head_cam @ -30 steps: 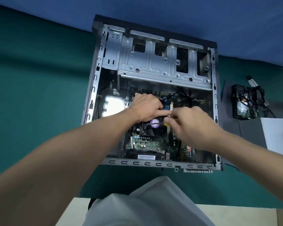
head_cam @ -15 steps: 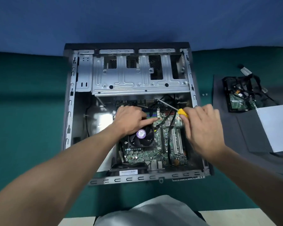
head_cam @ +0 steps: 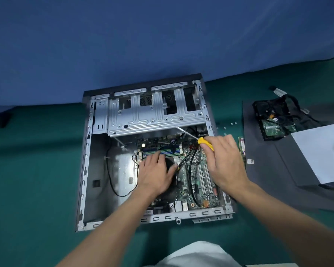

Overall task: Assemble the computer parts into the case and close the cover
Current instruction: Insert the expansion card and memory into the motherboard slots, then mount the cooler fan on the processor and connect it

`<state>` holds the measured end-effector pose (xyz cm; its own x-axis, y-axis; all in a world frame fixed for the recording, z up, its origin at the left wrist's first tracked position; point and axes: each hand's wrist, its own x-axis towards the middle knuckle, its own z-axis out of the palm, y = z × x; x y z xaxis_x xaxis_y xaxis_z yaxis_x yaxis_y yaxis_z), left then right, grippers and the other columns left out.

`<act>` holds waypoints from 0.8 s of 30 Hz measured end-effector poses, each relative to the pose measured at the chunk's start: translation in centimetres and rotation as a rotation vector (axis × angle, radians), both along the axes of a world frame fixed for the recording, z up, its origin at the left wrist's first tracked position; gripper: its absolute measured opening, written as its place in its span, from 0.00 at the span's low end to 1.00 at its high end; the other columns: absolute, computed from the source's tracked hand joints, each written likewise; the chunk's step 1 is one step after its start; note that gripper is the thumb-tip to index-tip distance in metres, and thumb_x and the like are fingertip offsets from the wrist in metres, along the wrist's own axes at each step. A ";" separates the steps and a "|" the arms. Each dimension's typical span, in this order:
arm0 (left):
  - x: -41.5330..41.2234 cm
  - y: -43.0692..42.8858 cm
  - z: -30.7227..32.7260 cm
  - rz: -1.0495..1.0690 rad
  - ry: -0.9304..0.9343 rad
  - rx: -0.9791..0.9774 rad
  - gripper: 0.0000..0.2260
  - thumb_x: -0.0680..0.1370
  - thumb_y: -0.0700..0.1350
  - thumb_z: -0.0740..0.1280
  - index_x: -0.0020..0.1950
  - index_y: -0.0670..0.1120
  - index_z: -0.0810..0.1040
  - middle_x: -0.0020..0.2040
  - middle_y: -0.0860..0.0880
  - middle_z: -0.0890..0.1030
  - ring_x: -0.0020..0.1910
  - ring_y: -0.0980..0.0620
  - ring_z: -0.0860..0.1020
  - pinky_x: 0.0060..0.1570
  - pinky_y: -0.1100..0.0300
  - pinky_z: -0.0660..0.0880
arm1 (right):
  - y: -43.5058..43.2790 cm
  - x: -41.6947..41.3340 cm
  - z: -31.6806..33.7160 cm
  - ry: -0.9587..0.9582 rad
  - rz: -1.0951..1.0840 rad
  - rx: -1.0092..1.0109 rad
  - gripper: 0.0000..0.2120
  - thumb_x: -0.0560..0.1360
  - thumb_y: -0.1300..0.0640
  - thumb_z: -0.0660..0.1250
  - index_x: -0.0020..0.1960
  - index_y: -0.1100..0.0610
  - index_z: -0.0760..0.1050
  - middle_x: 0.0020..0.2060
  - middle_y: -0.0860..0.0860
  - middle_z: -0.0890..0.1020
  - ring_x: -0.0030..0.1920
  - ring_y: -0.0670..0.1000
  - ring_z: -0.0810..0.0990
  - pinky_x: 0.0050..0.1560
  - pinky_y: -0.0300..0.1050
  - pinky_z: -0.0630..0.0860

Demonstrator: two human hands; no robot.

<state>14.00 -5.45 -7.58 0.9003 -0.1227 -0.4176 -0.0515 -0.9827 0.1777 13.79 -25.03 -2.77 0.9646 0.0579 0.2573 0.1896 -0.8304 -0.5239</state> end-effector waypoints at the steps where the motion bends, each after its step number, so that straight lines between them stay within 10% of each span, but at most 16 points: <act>1: -0.4 -0.1 0.2 0.015 0.050 -0.024 0.32 0.80 0.65 0.51 0.76 0.46 0.57 0.78 0.46 0.57 0.76 0.47 0.54 0.75 0.47 0.50 | -0.1 -0.3 -0.1 -0.021 -0.079 0.110 0.11 0.80 0.56 0.60 0.54 0.62 0.77 0.44 0.49 0.78 0.45 0.47 0.68 0.47 0.41 0.66; 7: -1.3 0.1 1.0 0.050 0.104 -0.071 0.36 0.78 0.65 0.58 0.79 0.48 0.50 0.79 0.49 0.51 0.78 0.49 0.47 0.76 0.48 0.48 | -3.0 -2.7 -3.1 0.184 -0.558 0.422 0.11 0.81 0.55 0.58 0.53 0.62 0.75 0.41 0.51 0.76 0.45 0.56 0.75 0.46 0.47 0.66; 15: -0.4 0.0 1.2 0.011 0.080 0.058 0.38 0.76 0.67 0.58 0.78 0.48 0.53 0.76 0.48 0.61 0.75 0.47 0.57 0.75 0.50 0.54 | -5.3 -4.6 -7.6 0.610 -0.505 0.025 0.12 0.81 0.51 0.57 0.55 0.59 0.72 0.51 0.55 0.79 0.53 0.56 0.73 0.47 0.50 0.71; 24: -0.4 -0.1 1.2 0.033 0.078 0.033 0.37 0.76 0.67 0.60 0.78 0.49 0.55 0.75 0.49 0.62 0.73 0.49 0.59 0.73 0.53 0.58 | -6.8 -3.4 -8.9 0.494 -0.340 -0.298 0.16 0.81 0.49 0.55 0.58 0.56 0.75 0.57 0.52 0.77 0.59 0.53 0.71 0.56 0.48 0.67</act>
